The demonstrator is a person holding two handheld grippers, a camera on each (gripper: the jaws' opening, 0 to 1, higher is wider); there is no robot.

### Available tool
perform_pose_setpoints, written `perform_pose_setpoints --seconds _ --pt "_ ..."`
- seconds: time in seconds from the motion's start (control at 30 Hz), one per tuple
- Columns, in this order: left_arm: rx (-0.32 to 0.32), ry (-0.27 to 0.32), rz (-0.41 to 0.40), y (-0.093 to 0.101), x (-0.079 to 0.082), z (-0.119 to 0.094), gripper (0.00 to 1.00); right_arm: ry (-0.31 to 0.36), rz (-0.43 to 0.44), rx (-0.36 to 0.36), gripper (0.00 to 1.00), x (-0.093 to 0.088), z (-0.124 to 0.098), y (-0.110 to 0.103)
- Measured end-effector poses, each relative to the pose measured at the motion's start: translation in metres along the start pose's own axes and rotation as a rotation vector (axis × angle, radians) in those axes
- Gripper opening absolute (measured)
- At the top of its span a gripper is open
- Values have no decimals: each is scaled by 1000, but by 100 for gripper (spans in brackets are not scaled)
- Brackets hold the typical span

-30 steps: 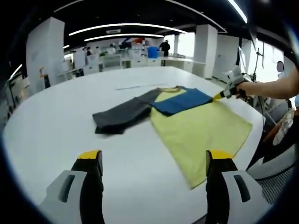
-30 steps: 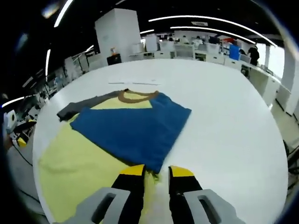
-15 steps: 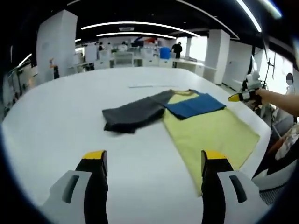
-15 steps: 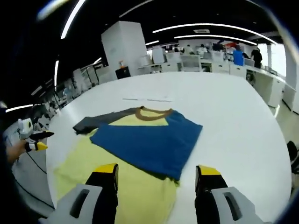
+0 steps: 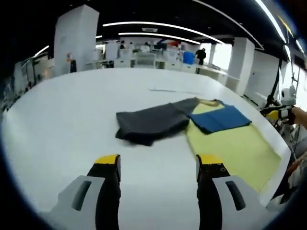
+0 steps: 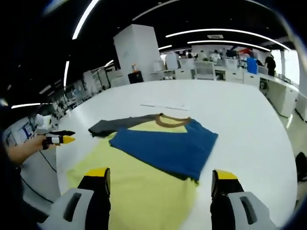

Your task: Fold the garment on the visible template until the final outline fits inside the template.

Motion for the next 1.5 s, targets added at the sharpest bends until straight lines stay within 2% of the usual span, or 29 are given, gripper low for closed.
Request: perform_pose_setpoints --seconds 0.13,0.3,0.53,0.63,0.67,0.73,0.9,1.1,1.23,1.33,1.5 --pt "20 2 -30 -2 3 8 56 12 -1 10 92 -4 -4 -6" --pt "37 18 -114 -7 4 22 52 22 -18 20 97 -10 -10 -16" --pt "54 32 -199 -11 2 34 47 24 -25 25 97 -19 -14 -24" --pt "81 26 -206 -11 2 39 43 15 -21 28 96 -24 -13 -28" --pt "117 52 -239 -12 2 41 42 12 -23 23 96 -25 -13 -29" --pt "121 77 -243 -12 4 45 42 2 -29 11 95 -29 -12 -29" --pt "127 60 -257 -8 5 58 34 -7 -24 0 94 -34 -14 -30" --pt "154 38 -250 -3 5 71 31 40 -20 15 96 -32 -19 -32" --pt "157 42 -293 -3 5 75 27 52 -61 15 98 -30 -21 -34" --pt "180 57 -312 -4 7 76 27 53 -76 11 98 -30 -21 -35" --pt "212 51 -337 -6 7 78 22 38 -113 -16 98 -32 -21 -34"
Point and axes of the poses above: the point that each gripper's makers call its tool centre point, and the gripper's own axes: z roughly forward along the fingers, y roughly to its right, x roughly out of its top, the point moved 9 cm from there along -z, roughly backward along the fingers, and after that the axes turned 14 degrees about -y, right-handed, at the moved point
